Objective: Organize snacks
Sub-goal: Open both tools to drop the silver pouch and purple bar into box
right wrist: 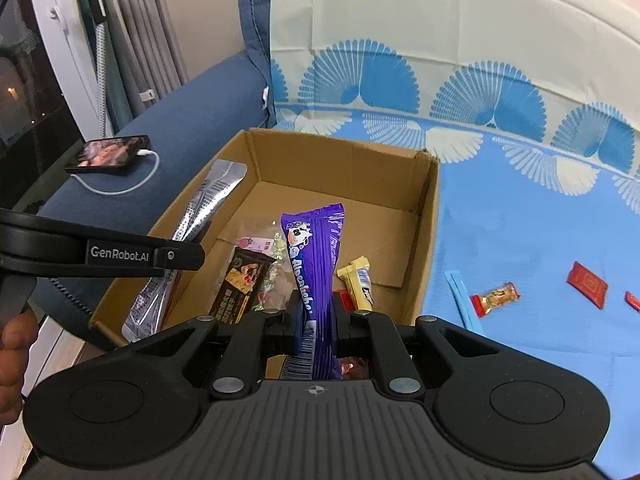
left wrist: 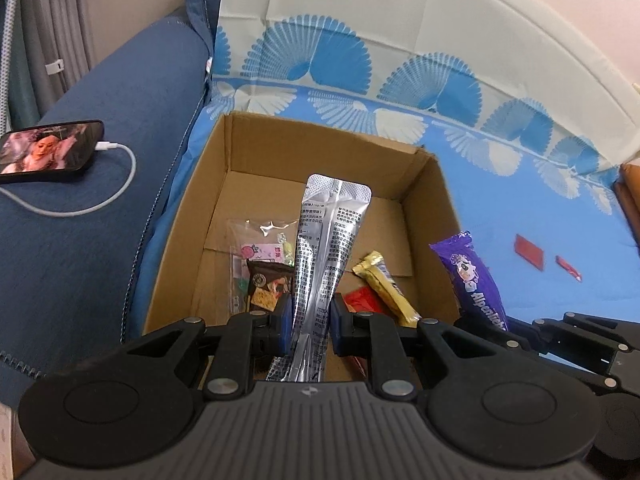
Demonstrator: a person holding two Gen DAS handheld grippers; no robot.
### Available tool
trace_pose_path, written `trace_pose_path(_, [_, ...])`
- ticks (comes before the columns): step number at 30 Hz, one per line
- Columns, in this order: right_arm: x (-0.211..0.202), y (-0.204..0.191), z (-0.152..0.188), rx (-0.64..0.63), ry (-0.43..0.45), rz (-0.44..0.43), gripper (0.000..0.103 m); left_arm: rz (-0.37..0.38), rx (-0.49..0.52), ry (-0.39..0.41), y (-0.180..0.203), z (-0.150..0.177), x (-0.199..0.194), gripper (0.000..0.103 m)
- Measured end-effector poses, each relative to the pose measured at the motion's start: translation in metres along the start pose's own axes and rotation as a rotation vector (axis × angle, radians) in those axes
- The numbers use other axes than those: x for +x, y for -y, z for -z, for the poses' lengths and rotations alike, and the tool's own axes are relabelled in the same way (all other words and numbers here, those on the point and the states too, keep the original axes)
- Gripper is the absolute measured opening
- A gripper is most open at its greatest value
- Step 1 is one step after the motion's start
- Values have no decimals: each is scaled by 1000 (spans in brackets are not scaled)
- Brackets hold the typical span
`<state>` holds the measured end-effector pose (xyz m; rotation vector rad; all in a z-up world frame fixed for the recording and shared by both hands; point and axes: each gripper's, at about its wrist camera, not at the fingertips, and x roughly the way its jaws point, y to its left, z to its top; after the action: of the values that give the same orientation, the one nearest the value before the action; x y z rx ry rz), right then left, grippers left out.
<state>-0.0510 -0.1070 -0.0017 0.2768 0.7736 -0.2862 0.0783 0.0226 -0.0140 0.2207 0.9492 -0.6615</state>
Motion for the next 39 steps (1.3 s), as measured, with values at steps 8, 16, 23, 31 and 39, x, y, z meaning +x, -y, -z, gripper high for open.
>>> trace_pose_path(8, [45,2,-10,7,-55,-9,14,-27,9,-37,-4,-15,42,21])
trace_pose_path(16, [71,5,-17,19,-77,4,16,-65,32,-79,-8,-22,74,24])
trace_pose_path(23, [73,8,-17,20,-80,31,74,-187,74,7,-6,-18,58,103])
trace_pose_path(31, [11,-5,18,24,-87,40,86,-201,16,-41,-16,23,8,103])
trace_pose_path(39, [-73,-28,56,-15,42,56,93,-175,-62,12,-8,74,-62,103])
